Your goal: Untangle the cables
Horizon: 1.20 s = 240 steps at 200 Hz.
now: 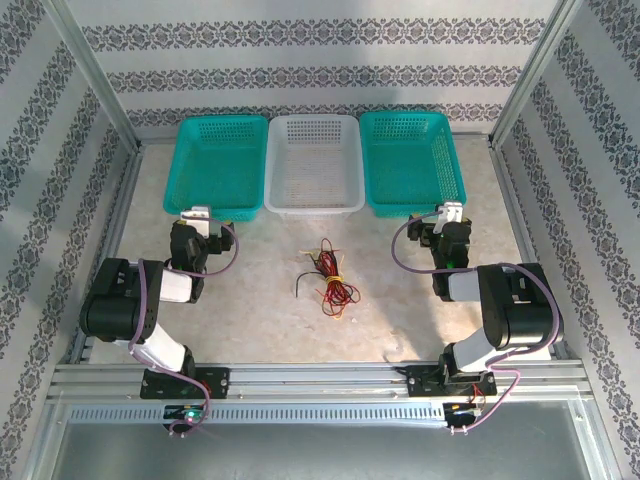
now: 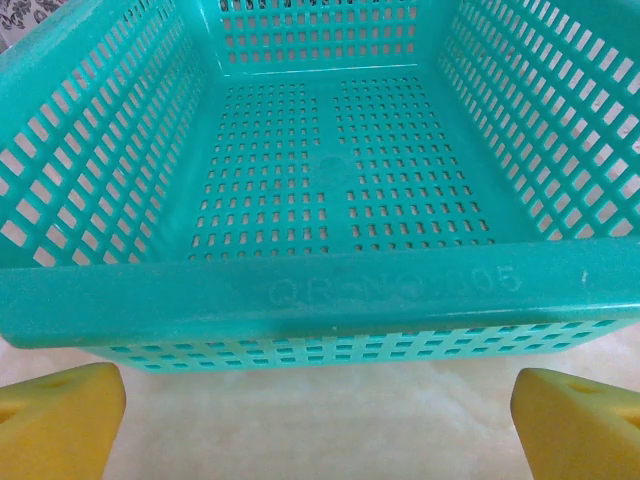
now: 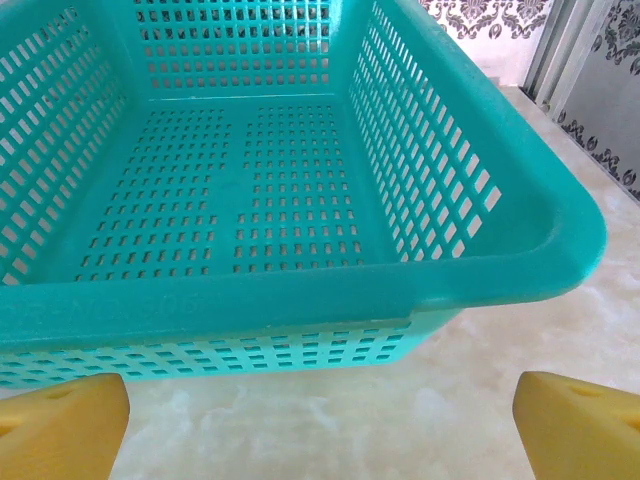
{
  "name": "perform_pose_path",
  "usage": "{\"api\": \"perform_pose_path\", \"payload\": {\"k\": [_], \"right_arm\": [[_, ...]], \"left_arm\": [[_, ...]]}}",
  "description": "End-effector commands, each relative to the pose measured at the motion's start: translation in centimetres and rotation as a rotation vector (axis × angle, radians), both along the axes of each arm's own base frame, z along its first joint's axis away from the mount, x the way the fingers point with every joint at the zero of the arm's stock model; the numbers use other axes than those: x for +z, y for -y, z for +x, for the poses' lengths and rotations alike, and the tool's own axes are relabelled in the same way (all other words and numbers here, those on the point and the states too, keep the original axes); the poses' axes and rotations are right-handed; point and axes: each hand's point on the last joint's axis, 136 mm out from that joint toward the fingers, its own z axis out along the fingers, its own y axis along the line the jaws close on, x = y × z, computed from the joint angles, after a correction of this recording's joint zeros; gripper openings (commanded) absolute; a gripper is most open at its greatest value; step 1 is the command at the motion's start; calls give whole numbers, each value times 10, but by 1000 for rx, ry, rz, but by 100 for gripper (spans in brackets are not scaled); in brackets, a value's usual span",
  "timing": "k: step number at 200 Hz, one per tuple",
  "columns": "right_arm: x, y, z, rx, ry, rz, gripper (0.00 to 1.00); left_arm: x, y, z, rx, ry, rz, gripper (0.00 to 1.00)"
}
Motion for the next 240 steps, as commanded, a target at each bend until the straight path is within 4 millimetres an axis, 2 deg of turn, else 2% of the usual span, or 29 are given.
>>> {"api": "perform_pose_path", "payload": {"k": [1, 157, 191, 205, 214, 231, 240], "right_arm": [[10, -4, 4, 25, 29, -5, 98], [9, -4, 4, 27, 28, -4, 98], [21, 4, 3, -23, 24, -4, 98], [32, 2, -2, -24, 35, -13, 98], [49, 1, -9, -47, 42, -33, 98], [81, 5, -32, -172, 30, -28, 98], [89, 11, -48, -231, 7, 29, 98]], "left_arm": [[2, -1, 3, 10, 1, -8, 99], [1, 0, 3, 3, -7, -19, 99], [3, -1, 3, 6, 4, -14, 99], [18, 1, 0, -4, 32, -9, 99], [31, 4, -5, -10, 13, 2, 99], [81, -8, -15, 97, 41, -34, 100], [104, -15, -24, 160, 59, -98, 99]]}}
